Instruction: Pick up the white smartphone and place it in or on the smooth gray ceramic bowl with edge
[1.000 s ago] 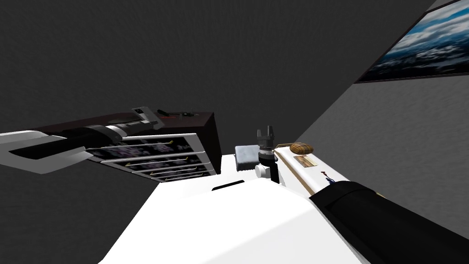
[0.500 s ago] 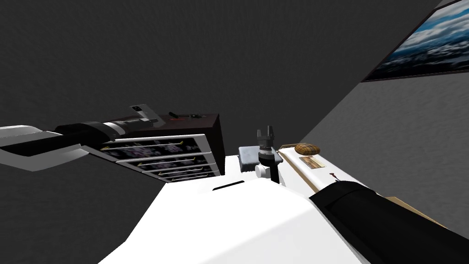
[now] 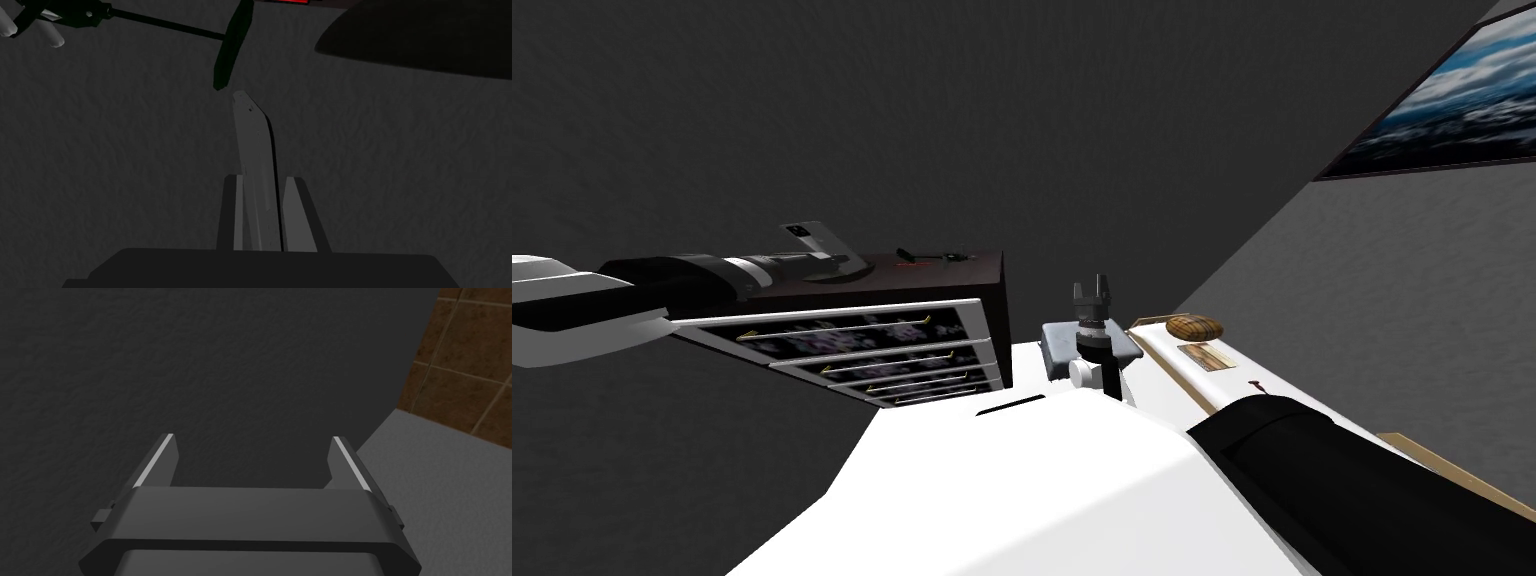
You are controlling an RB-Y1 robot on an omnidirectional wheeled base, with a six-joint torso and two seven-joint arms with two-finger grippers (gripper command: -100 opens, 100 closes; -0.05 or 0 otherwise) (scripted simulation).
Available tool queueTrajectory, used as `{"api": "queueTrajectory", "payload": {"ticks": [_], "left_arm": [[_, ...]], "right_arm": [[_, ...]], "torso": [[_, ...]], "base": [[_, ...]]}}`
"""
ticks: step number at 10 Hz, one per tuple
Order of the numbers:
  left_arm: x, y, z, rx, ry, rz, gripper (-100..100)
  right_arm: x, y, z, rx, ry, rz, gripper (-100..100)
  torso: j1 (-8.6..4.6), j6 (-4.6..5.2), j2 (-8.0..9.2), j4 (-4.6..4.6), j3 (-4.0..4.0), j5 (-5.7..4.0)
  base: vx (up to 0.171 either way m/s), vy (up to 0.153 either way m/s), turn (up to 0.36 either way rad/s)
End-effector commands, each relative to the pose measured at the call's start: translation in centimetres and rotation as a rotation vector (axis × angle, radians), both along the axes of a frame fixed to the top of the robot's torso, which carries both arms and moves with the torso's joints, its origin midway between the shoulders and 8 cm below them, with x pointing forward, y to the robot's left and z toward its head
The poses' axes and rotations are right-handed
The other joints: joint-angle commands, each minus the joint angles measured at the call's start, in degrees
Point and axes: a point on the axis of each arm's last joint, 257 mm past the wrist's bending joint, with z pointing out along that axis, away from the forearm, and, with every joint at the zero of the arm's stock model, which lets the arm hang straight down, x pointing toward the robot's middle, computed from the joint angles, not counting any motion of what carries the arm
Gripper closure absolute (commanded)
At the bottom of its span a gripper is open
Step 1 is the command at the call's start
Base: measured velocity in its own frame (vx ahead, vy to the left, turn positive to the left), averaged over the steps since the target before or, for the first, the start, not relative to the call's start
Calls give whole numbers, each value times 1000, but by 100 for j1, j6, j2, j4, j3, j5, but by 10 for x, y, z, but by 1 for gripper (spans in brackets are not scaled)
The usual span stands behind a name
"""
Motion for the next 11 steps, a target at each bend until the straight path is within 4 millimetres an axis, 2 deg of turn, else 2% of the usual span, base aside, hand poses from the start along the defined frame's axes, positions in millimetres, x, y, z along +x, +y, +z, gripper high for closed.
{"api": "queueTrajectory", "payload": {"ticks": [1, 3, 4, 5, 9, 10, 11], "left_arm": [[-1, 8, 6, 27, 3, 31, 100], [-1, 13, 12, 45, 3, 52, 100], [-2, 11, 10, 38, 3, 41, 100], [-1, 12, 11, 38, 2, 45, -100], [-1, 12, 10, 38, 2, 45, -100], [-2, 13, 10, 37, 4, 46, 0], [-3, 6, 21, 38, 4, 39, -100]], "right_arm": [[0, 0, 0, 0, 0, 0, 0], [0, 0, 0, 0, 0, 0, 0], [0, 0, 0, 0, 0, 0, 0], [0, 0, 0, 0, 0, 0, 0], [0, 0, 0, 1, 0, 0, 0], [0, 0, 0, 0, 0, 0, 0], [0, 0, 0, 1, 0, 0, 0]], "torso": [[0, 0, 0, 0, 0, 0], [-8, -3, -13, -3, -8, -4], [-23, -4, -6, -2, -4, -9], [-59, -3, 15, 0, 7, -15], [-105, -3, 45, 9, 26, -29], [-111, -2, 50, 14, 30, -34], [-117, -1, 54, 15, 33, -36]], "base": [[154, 224, -23], [130, 184, -21], [47, 75, -9], [10, 17, 0], [1, 2, 0], [0, 0, 0], [21, 16, 30]]}}
